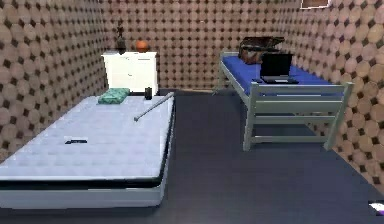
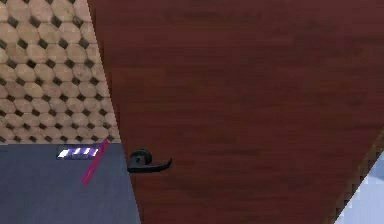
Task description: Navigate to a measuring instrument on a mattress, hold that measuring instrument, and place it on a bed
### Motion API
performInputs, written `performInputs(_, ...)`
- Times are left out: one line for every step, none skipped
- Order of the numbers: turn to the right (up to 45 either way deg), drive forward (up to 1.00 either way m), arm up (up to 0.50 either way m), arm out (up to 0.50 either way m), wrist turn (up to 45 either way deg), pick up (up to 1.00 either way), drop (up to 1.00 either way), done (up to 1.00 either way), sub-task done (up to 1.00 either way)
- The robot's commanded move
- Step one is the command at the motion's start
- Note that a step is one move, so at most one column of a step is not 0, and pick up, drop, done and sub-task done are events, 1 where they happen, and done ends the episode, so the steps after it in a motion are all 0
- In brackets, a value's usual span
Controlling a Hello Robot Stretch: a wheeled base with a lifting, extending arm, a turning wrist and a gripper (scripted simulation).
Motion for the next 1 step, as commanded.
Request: performInputs(0.0,0.45,0.00,0.00,0.0,0.00,0.00,0.00,0.00)
